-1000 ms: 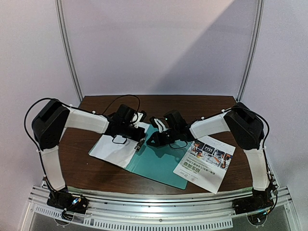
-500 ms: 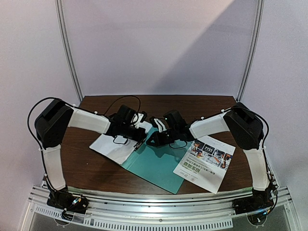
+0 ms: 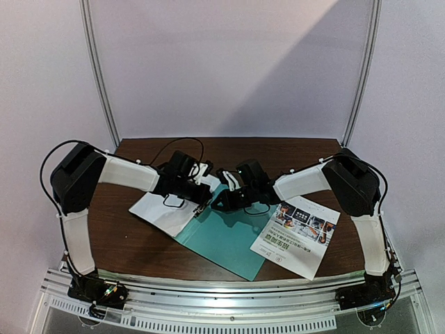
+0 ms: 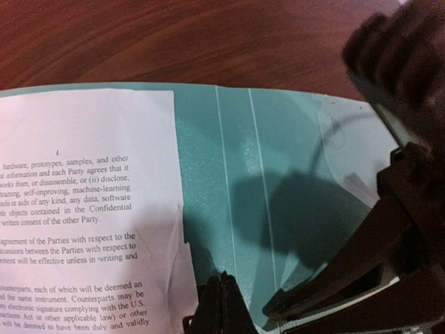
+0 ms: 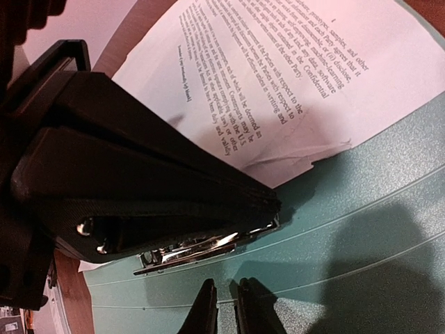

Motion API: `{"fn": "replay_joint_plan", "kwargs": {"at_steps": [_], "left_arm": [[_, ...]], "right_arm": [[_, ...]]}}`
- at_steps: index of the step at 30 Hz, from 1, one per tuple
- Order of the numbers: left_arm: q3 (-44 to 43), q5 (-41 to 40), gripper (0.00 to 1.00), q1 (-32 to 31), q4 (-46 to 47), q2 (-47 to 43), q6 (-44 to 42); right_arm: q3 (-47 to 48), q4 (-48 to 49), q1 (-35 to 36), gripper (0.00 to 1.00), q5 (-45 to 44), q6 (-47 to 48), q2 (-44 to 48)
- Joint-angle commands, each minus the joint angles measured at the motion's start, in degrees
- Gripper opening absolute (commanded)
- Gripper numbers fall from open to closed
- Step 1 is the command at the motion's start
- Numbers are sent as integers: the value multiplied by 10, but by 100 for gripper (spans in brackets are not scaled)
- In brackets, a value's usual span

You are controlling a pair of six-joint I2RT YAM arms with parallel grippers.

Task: Put the files into the folder

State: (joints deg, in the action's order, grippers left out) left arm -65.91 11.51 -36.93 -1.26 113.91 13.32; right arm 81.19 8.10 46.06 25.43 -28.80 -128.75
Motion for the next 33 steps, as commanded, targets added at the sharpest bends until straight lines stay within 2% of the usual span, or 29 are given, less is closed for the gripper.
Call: {"fn": "replay_joint_plan", "kwargs": {"at_steps": [1,13,20,33], "left_arm": [[24,57,0,-9,-119,26,-8],[15,98,0,-8,-121,-2,0],[15,90,3,-8,-126,-5,0],[-11,62,19,-7,-128,-2,9]], "right_arm": [[-16,-86,-2,11,-27,-7,-48],[-16,-88,-2,10,-27,-9,-46],[-17,-88,-2,10,-24,-9,-42],[-29,-86,-2,11,29,18,-2]]}}
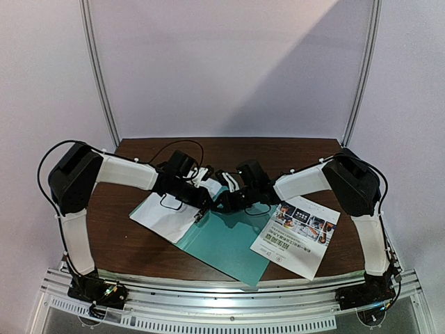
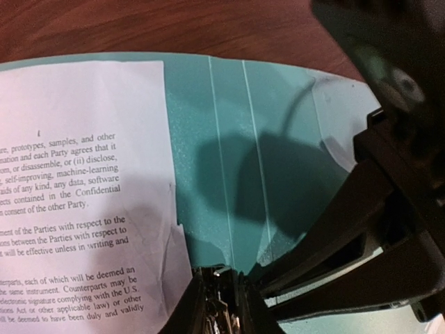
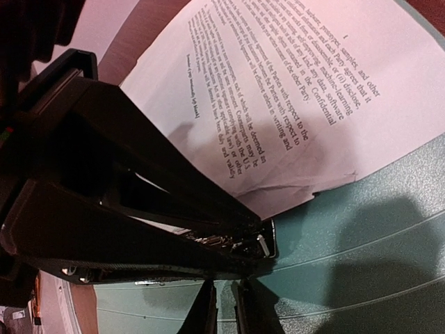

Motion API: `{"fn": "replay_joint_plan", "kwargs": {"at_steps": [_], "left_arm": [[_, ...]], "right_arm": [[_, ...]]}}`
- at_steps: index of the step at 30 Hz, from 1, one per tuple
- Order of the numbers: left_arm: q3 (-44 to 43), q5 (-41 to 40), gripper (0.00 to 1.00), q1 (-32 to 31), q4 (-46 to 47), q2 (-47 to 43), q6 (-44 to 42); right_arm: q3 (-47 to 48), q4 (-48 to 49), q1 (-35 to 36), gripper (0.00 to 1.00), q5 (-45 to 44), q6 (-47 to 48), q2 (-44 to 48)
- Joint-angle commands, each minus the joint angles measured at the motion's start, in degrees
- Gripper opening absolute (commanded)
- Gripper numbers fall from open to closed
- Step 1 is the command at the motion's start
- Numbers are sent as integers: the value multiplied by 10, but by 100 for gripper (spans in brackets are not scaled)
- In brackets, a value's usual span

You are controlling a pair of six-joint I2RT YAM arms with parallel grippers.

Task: Put the files into the folder

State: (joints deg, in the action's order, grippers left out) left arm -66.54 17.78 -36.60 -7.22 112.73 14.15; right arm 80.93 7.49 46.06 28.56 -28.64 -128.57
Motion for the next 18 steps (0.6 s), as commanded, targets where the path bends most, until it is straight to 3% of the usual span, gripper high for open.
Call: {"fn": "replay_joint_plan", "kwargs": {"at_steps": [1,18], "left_arm": [[-8,-2,20,-10,-70,10,1],[-43,-17,47,-11,-91,-40,-17]], "right_arm": [[-26,-80,-2,11,3,18,-1],[-27,-104,-2,13,41,46,63]]}}
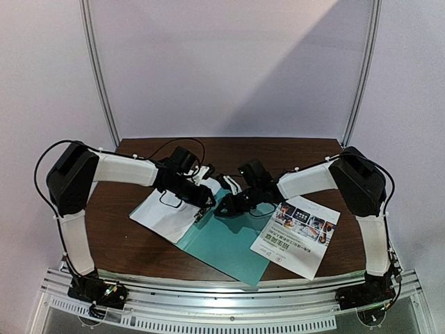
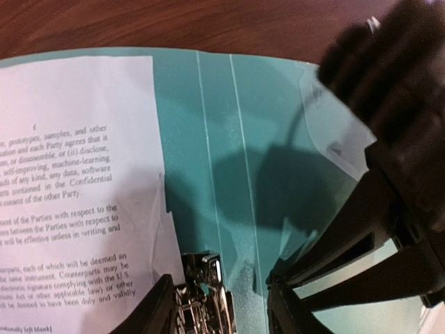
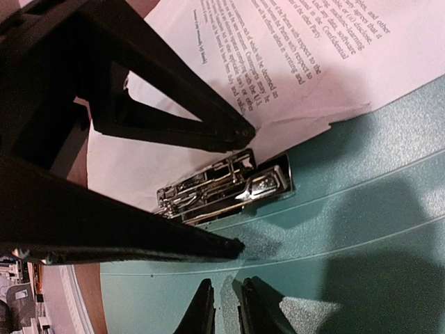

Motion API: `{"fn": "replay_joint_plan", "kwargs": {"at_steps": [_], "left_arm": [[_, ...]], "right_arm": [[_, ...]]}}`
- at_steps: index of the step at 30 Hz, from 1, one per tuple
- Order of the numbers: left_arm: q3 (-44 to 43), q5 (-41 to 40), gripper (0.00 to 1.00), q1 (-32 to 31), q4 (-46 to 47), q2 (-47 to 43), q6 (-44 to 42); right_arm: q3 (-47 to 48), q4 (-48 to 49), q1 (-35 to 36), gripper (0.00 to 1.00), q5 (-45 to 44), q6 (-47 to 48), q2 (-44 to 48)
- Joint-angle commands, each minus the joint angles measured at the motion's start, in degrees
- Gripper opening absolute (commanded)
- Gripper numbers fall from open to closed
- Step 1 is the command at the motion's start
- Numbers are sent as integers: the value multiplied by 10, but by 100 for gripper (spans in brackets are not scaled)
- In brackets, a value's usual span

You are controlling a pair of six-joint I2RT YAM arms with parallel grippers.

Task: Put the files into the folder

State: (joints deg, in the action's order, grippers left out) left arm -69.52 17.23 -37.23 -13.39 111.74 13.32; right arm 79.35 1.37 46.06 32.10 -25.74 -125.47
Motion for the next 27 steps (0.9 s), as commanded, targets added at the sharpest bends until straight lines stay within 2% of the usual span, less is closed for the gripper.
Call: {"fn": "replay_joint_plan", "kwargs": {"at_steps": [1,4,7,13,20,27], "left_arm": [[-12,-15,48,-5,-33,-35,-9],[-6,-31,53,-10,-42,-55,-12],[0,-55,54,-19,-59,-74,-20],[12,-147,45,-50,-111,-85,-23],[36,-209,42,-93,-98,-76,-7],[15,-261,40,-113,-104,-42,-6]], "right_arm": [[-11,-48,-2,13,4,21,37],[-13,-60,-3,14,-1,29,51],[-17,-69,-3,14,-10,33,69],[-31,-93,-11,15,-58,37,102],[-75,-121,-32,18,-144,39,170],[-129,-135,-65,24,-179,36,237]]}}
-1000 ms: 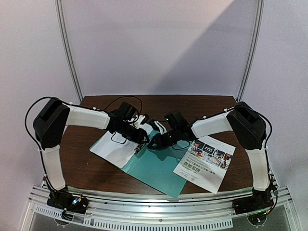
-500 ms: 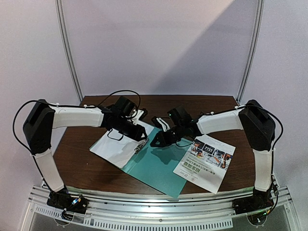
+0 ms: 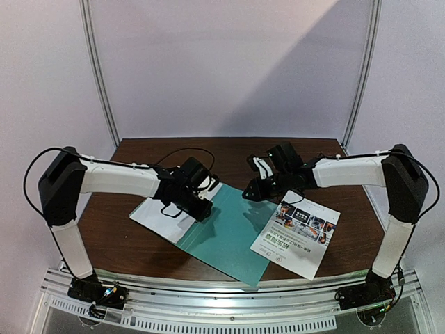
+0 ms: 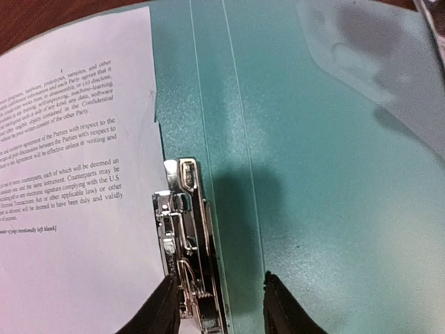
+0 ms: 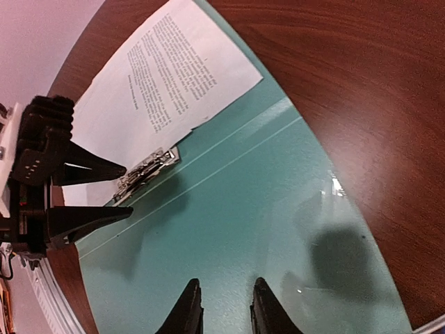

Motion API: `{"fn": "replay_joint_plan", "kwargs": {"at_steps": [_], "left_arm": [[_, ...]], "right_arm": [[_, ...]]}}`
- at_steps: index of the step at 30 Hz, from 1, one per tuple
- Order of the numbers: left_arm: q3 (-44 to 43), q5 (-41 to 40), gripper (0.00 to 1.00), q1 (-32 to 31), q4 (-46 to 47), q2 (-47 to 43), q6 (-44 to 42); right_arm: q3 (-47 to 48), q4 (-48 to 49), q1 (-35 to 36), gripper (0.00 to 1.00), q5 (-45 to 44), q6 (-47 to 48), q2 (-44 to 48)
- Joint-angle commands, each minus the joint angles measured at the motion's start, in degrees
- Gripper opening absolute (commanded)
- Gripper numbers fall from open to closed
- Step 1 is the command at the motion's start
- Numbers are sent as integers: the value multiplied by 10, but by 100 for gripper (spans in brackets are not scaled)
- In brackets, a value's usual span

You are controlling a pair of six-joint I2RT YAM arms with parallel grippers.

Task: Put the files into the folder

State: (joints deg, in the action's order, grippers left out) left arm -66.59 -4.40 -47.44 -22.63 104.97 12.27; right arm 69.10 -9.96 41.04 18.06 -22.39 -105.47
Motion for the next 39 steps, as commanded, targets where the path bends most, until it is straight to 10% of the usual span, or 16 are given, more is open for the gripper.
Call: {"fn": "replay_joint_plan", "kwargs": {"at_steps": [1,15,32,39], "left_arm": [[-17,-54,39,-13,-15,31,4],[-47,-108,12,-24,-23,74,11],[-74,-161,12,9,-70,102,179],[-79,-157,15,21,-57,96,206]], "right_arm": [[-33,-23,-18,24,-42,4,48],[-63,-34,-28,24,-57,15,77],[-65,-83,-62,26,-112,0,98],[-91,-133,-79,42,-161,-18,130]]}}
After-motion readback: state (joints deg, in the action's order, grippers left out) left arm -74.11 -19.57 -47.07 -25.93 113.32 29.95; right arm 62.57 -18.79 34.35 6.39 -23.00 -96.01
